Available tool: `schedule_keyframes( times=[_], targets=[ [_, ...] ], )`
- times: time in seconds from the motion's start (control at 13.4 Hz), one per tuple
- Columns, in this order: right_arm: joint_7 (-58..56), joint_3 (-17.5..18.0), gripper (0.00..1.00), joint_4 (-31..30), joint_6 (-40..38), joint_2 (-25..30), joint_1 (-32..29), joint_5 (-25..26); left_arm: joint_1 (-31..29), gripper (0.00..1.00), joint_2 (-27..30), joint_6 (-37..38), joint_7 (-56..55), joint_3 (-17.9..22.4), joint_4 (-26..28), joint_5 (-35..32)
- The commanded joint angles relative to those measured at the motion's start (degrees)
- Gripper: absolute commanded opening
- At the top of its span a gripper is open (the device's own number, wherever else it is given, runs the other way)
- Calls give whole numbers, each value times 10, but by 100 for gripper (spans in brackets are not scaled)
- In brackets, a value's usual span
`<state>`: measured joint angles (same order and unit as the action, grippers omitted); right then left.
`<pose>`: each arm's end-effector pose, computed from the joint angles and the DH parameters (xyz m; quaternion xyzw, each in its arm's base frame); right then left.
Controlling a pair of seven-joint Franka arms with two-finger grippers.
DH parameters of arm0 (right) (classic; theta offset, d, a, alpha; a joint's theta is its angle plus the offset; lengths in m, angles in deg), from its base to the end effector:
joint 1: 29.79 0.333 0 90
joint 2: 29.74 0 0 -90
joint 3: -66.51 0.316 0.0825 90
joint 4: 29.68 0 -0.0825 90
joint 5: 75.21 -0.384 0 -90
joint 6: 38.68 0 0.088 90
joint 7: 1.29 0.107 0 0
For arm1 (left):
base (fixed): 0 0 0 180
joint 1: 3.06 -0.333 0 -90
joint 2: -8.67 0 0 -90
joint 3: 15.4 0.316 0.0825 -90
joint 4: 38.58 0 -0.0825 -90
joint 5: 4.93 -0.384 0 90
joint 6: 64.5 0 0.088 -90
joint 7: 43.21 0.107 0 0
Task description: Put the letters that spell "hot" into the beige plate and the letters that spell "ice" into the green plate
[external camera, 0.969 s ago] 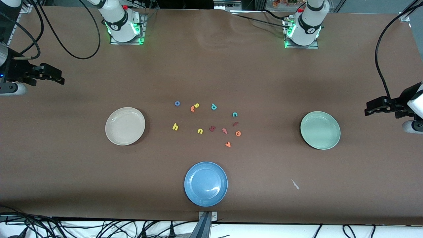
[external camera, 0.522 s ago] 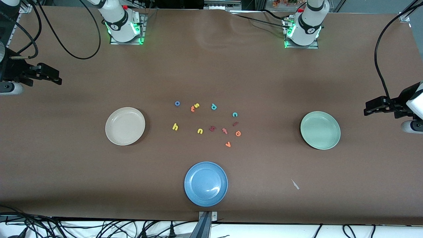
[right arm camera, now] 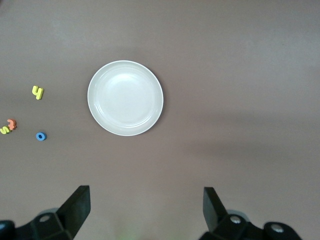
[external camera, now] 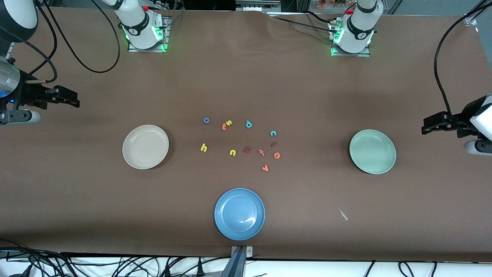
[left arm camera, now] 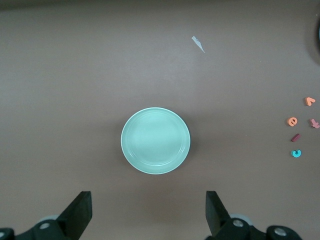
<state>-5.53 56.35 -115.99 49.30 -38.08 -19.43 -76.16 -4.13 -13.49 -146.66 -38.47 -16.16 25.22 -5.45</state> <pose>0.5913 0.0110 0.5695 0.9976 0.0387 -0.0572 0.0025 0.6535 0.0065 0.5913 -0.9987 0.0378 0.0332 0.0005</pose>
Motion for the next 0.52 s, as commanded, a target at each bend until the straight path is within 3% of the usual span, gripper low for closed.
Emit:
schedule_keyframes(
  times=[0.0,0.45],
  targets=[
    [3,4,100,17,-5,1,3,5,-2,100,6,2,13,3,0,3],
    [-3,19,100,46,-15,4,6,19,-10,100,5,1,17,3,4,6]
  ],
)
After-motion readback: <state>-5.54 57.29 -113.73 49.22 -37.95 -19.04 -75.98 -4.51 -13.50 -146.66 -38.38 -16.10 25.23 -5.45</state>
